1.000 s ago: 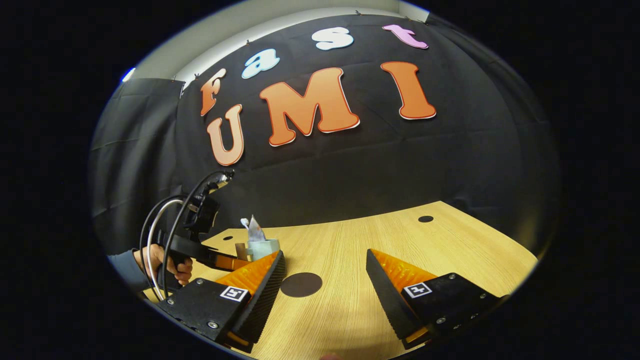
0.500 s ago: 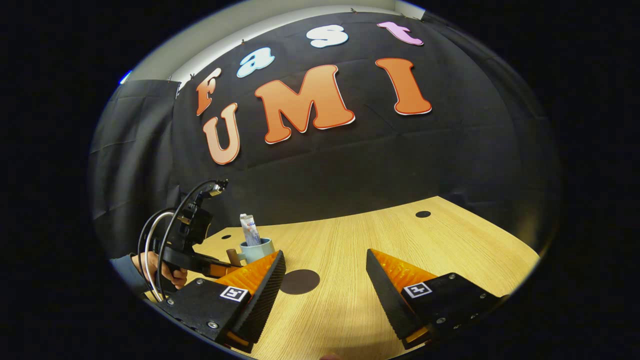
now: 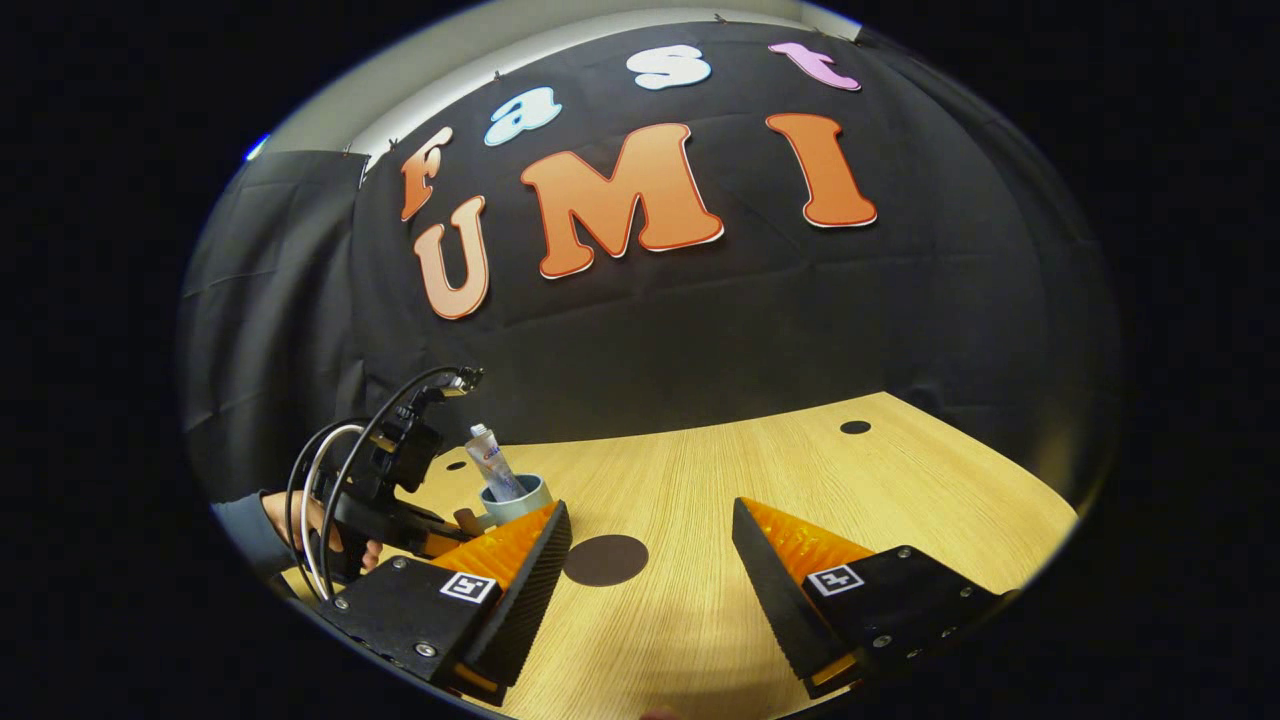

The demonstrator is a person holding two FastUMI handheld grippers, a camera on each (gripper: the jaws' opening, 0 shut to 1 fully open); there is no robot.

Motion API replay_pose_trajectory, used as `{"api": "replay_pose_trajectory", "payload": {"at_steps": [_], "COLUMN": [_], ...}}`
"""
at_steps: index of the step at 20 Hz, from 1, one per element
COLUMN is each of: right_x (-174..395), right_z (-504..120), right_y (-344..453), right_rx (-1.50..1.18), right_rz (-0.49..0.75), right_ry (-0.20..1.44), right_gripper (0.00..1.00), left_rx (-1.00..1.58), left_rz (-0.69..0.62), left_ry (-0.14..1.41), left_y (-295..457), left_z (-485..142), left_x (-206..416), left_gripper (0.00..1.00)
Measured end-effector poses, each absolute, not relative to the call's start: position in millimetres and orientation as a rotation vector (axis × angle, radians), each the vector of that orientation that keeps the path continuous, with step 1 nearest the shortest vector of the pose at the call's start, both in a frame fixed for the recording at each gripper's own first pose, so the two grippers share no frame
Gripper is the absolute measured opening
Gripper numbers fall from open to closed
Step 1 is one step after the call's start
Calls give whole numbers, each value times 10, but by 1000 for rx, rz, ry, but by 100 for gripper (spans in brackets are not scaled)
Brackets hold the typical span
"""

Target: Put the toothbrush and toothpaste on the desktop into the cup, then pick up the cup and place it on the coaster on the desktop.

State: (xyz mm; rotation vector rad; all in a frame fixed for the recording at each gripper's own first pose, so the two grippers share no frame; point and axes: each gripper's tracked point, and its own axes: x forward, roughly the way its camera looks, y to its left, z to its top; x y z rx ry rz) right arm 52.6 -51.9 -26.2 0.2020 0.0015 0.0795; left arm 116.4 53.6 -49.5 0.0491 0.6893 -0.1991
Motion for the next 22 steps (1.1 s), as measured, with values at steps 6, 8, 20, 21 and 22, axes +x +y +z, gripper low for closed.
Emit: {"api": "replay_pose_trajectory", "payload": {"at_steps": [6,8,20,21,22], "right_x": [508,493,460,452,456], "right_z": [-302,-357,-411,-409,-414], "right_y": [-580,-636,-747,-756,-757], "right_rx": [210,204,214,210,209], "right_rz": [69,53,33,31,30], "right_ry": [4,14,24,25,25], "right_gripper": [97,97,97,98,97], "left_rx": [213,223,70,65,63], "left_rz": [-215,-220,-197,-193,-193], "left_ry": [762,809,787,782,777], "left_y": [387,379,238,249,245], "left_z": [-338,-418,-457,-452,-439], "left_x": [1235,1236,1253,1248,1252], "left_gripper": [58,57,18,18,25]}}
